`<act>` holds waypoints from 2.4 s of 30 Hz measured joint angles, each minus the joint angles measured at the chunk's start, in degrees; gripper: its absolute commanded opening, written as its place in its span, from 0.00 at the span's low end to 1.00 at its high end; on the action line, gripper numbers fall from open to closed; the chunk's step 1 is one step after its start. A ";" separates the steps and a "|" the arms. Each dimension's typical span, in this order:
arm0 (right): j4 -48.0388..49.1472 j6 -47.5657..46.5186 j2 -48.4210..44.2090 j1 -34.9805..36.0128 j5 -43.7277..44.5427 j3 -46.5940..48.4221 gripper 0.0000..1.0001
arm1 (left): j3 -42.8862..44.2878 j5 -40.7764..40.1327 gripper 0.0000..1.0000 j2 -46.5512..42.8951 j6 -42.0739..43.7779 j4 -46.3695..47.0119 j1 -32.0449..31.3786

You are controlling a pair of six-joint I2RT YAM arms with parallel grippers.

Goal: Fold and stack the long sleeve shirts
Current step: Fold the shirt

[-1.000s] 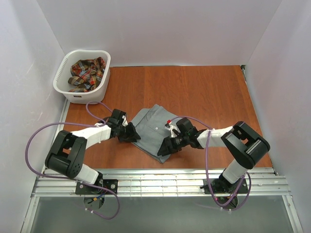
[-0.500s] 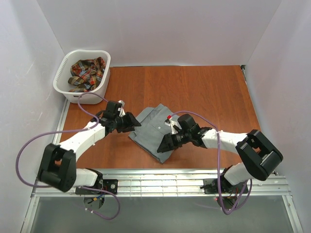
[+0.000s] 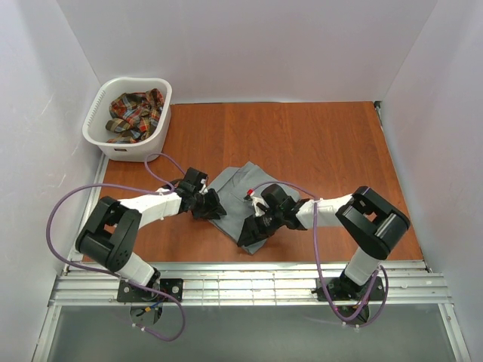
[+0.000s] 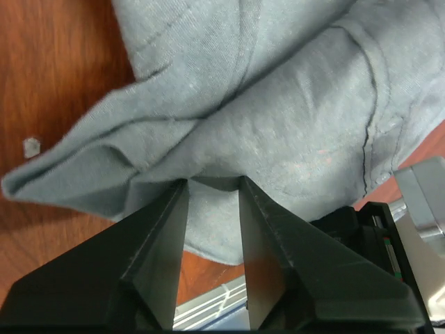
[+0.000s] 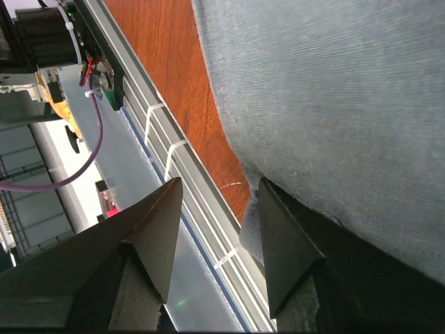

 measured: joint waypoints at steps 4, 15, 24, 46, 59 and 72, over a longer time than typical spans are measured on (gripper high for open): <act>0.63 -0.44 -0.94 -0.11 -0.52 -0.96 0.42 | -0.35 -0.15 0.27 1.75 -0.44 1.16 1.46; -8.87 -6.54 -18.67 -20.70 2.34 0.33 0.43 | 12.24 -1.55 0.71 2.03 3.43 -2.69 3.13; -3.15 -6.88 -10.78 -36.61 -1.86 1.75 0.43 | 35.06 1.90 0.55 17.84 5.46 3.50 -3.61; -1.51 -12.61 -13.66 -34.34 4.13 -6.73 0.46 | 31.21 -3.56 0.84 24.74 7.41 7.96 -2.64; -21.88 -25.83 -21.88 -4.50 33.20 6.21 0.59 | -3.67 -12.66 0.82 -19.39 -8.96 -2.99 -4.11; -29.64 -32.20 -14.78 15.15 49.00 14.45 0.65 | -8.87 -11.89 0.56 -11.87 -13.03 -3.61 -4.85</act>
